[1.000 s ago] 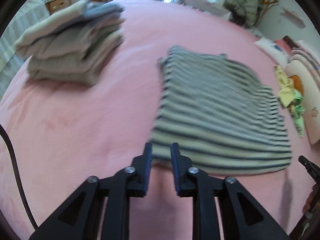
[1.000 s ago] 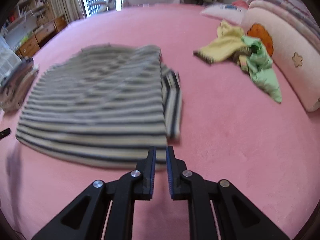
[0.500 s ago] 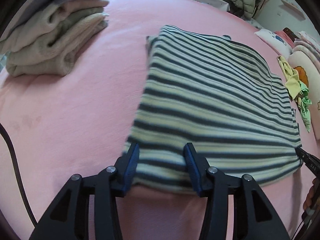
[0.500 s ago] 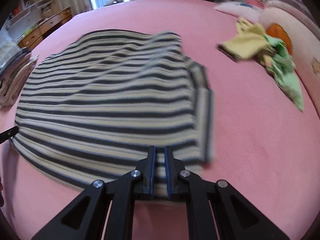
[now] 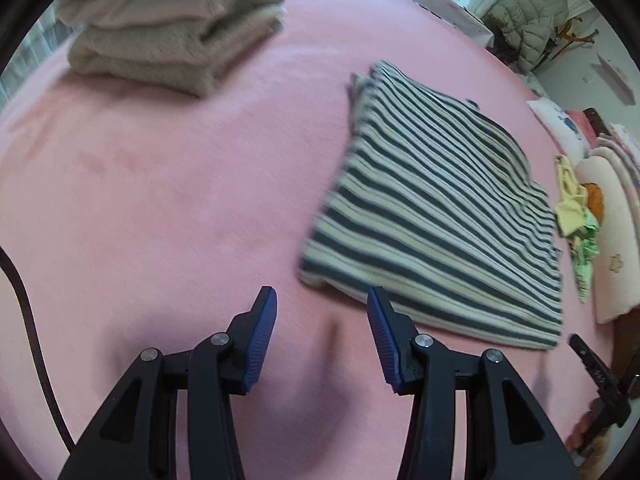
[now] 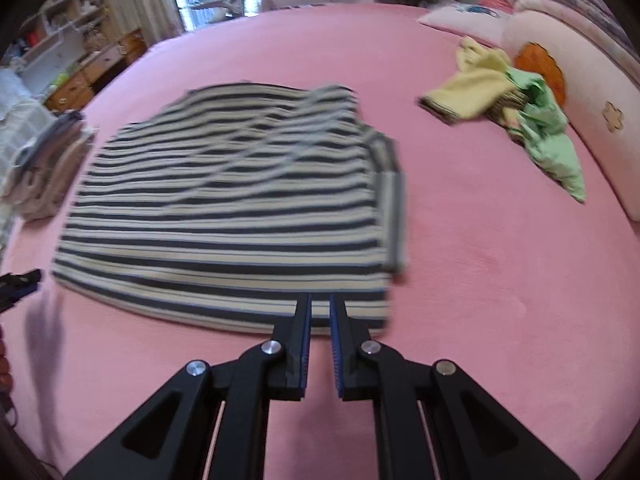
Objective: Fold small clothes
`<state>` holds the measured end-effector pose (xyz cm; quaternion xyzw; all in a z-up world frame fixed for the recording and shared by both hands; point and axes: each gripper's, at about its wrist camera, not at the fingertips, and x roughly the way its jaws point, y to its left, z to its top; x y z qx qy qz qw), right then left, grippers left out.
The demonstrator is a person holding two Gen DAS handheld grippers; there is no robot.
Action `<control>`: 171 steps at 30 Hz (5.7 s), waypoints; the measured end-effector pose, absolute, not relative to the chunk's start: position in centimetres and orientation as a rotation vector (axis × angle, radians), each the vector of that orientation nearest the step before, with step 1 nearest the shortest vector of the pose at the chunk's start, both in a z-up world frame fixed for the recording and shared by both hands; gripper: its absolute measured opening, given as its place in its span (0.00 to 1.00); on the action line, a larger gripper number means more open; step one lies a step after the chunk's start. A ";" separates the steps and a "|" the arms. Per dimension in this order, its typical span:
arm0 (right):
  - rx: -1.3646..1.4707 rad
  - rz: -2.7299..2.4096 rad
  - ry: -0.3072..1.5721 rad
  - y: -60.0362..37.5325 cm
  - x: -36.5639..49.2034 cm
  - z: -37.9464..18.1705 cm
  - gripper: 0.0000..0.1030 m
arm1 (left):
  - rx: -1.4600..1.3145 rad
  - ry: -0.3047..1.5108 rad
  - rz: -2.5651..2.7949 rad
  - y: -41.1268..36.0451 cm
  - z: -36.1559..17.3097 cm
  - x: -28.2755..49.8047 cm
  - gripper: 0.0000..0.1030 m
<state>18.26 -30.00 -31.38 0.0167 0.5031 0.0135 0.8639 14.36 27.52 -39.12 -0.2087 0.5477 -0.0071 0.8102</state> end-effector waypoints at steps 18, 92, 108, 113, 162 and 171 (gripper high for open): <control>-0.089 0.193 1.004 -19.6 16.4 -31.9 0.10 | -0.712 1.199 -0.143 24.9 -43.8 15.7 0.44; 0.110 0.129 1.050 -23.7 25.0 -32.4 0.28 | -0.119 0.828 -0.336 9.6 -32.7 21.7 0.14; 0.198 0.128 1.072 -37.5 29.9 -29.8 0.34 | -0.067 0.977 -0.424 -5.7 -39.5 21.3 0.16; 0.103 0.266 1.056 -33.5 32.4 -29.0 0.46 | -0.239 0.947 -0.410 -4.9 -39.6 20.2 0.37; 0.214 0.137 1.010 -32.3 38.0 -32.5 0.08 | -0.319 1.030 -0.109 9.7 -38.8 21.9 0.47; 0.399 0.136 1.005 -36.2 37.9 -34.4 0.08 | -0.271 1.031 -0.210 6.8 -38.2 21.9 0.48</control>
